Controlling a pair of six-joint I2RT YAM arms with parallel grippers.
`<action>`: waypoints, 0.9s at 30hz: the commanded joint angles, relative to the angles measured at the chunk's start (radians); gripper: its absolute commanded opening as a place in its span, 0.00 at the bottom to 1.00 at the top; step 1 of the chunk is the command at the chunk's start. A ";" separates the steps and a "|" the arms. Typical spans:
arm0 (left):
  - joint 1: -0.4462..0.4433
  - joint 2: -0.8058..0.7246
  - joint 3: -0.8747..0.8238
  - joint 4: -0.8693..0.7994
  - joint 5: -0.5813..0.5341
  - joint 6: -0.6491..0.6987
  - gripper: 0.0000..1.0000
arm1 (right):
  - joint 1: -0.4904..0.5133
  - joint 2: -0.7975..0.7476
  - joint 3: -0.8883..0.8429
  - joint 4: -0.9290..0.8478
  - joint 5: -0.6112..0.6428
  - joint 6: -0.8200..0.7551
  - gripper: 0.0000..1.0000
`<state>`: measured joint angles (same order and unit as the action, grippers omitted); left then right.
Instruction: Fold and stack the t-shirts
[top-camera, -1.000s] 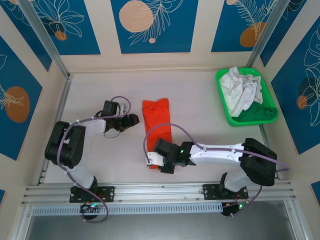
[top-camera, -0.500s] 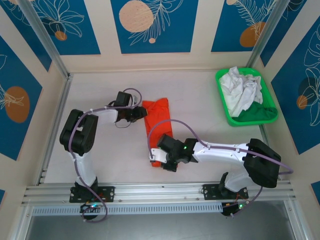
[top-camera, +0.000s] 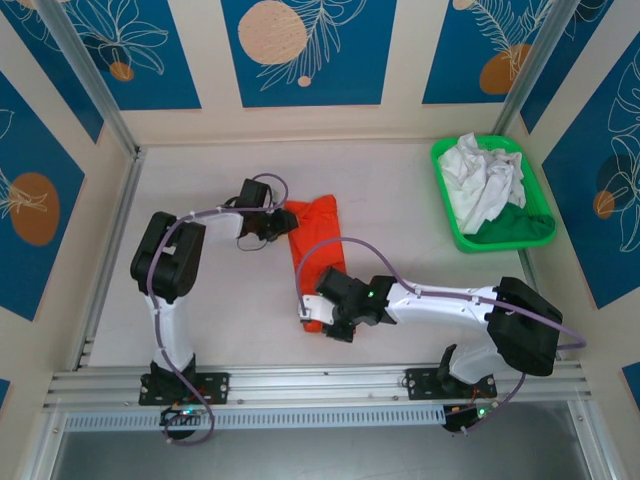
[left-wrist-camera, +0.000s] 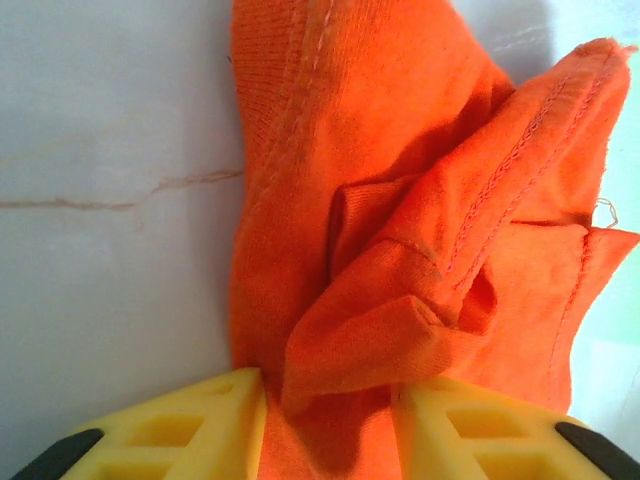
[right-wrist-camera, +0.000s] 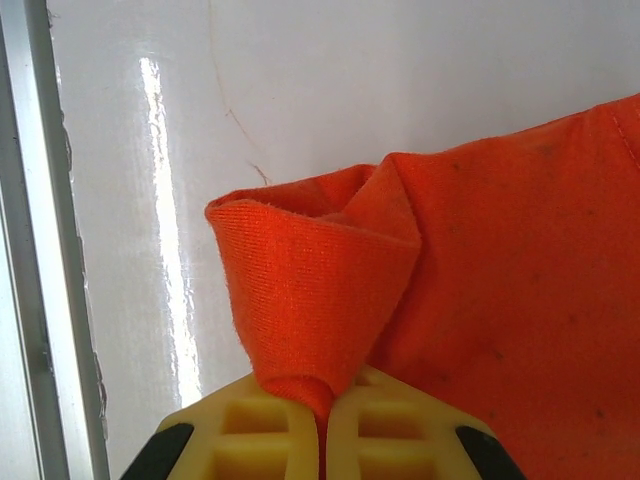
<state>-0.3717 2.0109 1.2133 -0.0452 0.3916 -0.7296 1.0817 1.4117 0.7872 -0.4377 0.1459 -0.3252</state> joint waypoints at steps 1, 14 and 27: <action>-0.010 0.032 0.026 -0.013 0.009 -0.022 0.38 | -0.007 -0.008 0.011 0.006 -0.002 -0.005 0.00; -0.020 0.031 0.027 0.023 0.042 -0.054 0.00 | -0.010 -0.016 0.000 0.020 -0.015 0.008 0.00; -0.049 -0.021 -0.055 -0.063 0.112 0.066 0.00 | -0.002 -0.069 0.138 -0.204 -0.064 -0.071 0.00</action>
<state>-0.4068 2.0258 1.2015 -0.0433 0.4580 -0.7181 1.0801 1.3788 0.8734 -0.5728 0.1028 -0.3477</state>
